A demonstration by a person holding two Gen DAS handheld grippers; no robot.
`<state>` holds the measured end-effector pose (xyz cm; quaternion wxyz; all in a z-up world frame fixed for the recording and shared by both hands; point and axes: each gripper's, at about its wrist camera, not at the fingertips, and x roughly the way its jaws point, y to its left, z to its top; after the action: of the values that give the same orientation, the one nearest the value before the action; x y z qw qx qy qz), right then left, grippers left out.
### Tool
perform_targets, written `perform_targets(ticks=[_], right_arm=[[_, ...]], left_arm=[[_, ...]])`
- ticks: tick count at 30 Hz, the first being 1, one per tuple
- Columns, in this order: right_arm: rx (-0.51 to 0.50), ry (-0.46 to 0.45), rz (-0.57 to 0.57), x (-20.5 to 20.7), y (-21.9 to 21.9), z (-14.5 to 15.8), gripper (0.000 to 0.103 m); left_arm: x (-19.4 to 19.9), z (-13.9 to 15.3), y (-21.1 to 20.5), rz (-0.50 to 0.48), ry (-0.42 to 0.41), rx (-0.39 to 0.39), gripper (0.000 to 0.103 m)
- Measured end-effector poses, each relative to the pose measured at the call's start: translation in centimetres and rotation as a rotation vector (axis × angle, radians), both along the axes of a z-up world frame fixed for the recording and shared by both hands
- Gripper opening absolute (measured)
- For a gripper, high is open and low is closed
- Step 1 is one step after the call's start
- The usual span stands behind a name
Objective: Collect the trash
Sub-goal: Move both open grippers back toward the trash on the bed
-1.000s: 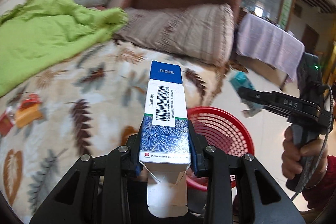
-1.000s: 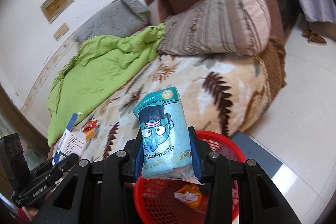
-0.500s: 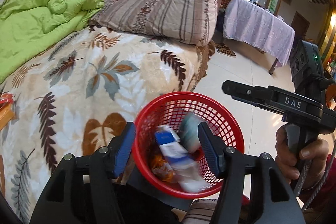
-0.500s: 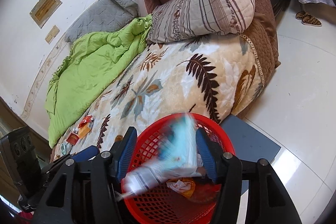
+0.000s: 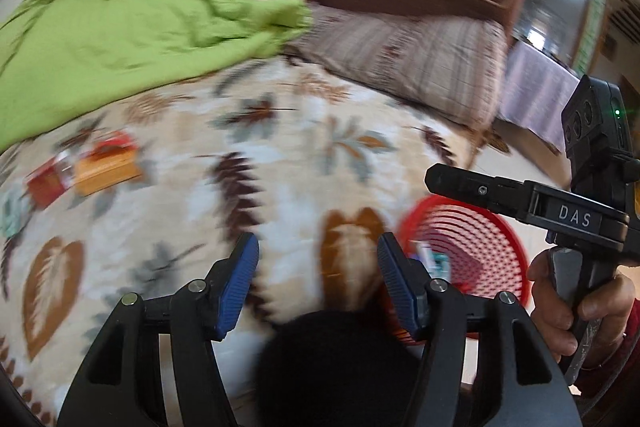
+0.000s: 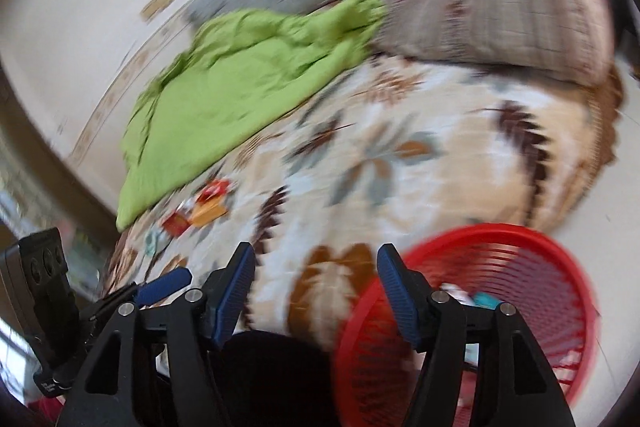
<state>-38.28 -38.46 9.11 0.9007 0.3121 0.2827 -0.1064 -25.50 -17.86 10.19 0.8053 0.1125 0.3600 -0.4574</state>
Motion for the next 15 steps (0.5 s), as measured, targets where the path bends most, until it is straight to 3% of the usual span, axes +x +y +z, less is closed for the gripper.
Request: perform_targets(ticks=[7, 15], right_arm=[[-0.050, 0.019, 0.164, 8.4, 5.9, -0.4, 0.069], [-0.083, 0.065, 0.302, 16.2, 12.5, -3.2, 0.069]], left_arm=[[6.0, -0.3, 8.5, 0.226, 0.008, -0.005, 0.060], [14.1, 0.2, 17.3, 0.504, -0.023, 0.015, 0.066]])
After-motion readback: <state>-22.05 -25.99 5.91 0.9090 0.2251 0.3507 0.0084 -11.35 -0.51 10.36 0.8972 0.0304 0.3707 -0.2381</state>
